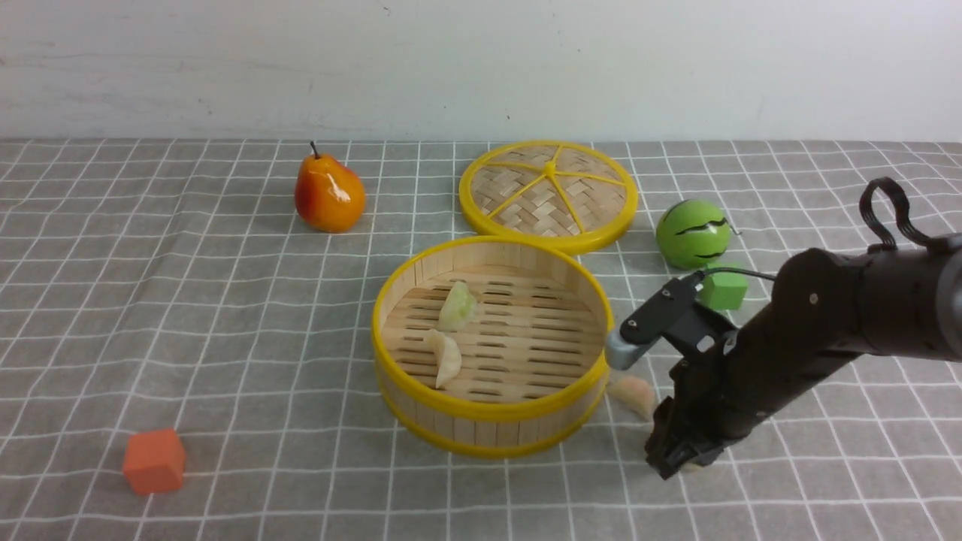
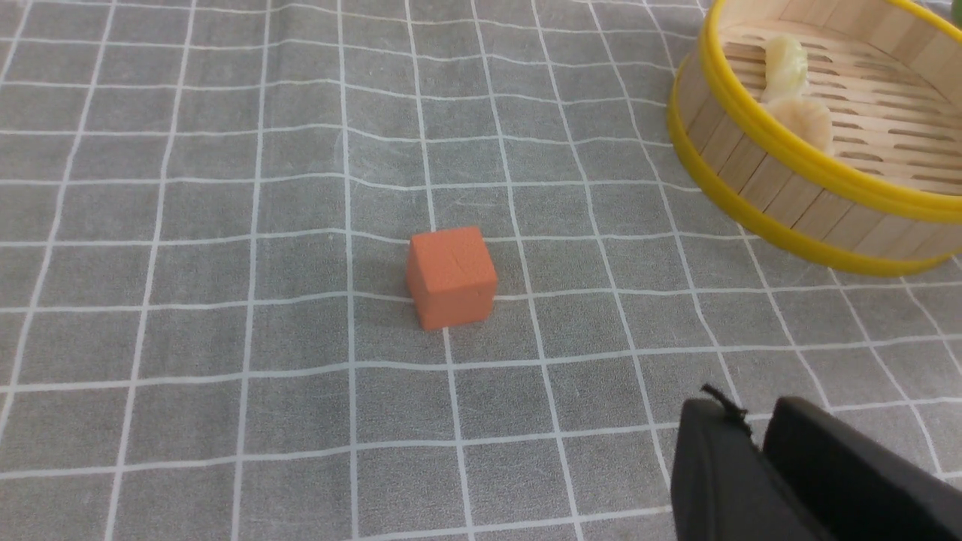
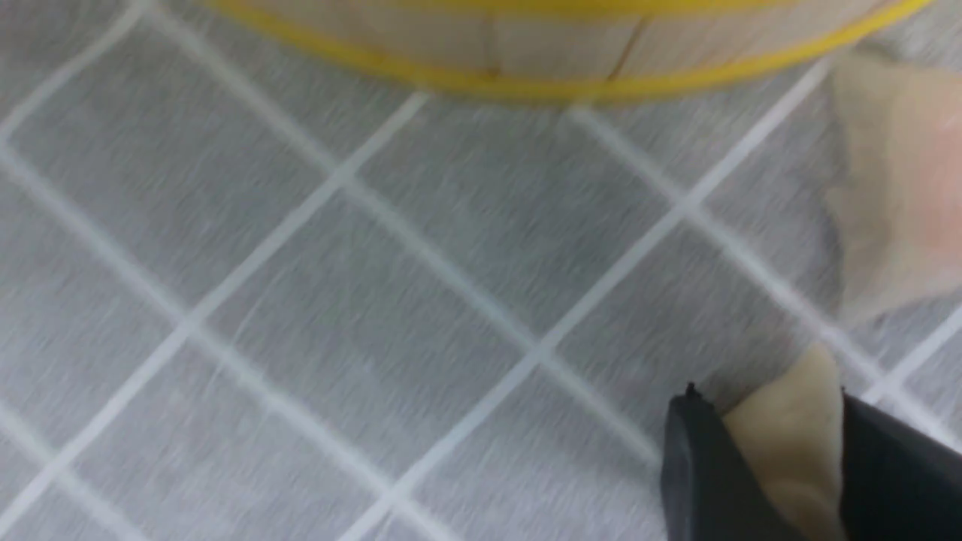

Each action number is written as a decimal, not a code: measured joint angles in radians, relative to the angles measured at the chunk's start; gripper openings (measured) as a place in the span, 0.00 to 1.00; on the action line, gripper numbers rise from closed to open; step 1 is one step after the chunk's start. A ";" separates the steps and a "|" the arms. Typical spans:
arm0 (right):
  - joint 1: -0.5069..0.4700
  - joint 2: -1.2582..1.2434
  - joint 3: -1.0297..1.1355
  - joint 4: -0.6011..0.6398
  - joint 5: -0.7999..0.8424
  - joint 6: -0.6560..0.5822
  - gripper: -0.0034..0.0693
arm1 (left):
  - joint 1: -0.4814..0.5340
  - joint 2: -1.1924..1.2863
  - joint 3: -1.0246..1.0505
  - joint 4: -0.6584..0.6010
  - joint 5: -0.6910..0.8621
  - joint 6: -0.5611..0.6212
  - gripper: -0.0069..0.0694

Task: Put the dumplings into the steamer on the table with the grey tablecloth.
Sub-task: 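Place the dumpling in the bamboo steamer basket with the right gripper, then reach for and grasp a dumpling lying on the table beside the steamer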

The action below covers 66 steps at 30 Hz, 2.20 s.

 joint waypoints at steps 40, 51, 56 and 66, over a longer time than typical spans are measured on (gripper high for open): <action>-0.001 0.047 -0.598 0.068 0.187 0.000 0.85 | 0.000 0.000 0.011 0.026 -0.022 -0.014 0.24; -0.126 0.125 -0.392 0.010 0.353 0.083 0.62 | 0.000 0.000 0.012 0.027 -0.026 -0.015 0.25; -0.089 0.179 -0.391 0.027 0.270 0.083 0.58 | 0.000 0.000 0.012 0.027 -0.026 -0.015 0.25; -0.057 0.231 -0.407 -0.097 0.308 0.099 0.28 | 0.000 0.000 0.012 0.027 -0.026 -0.015 0.25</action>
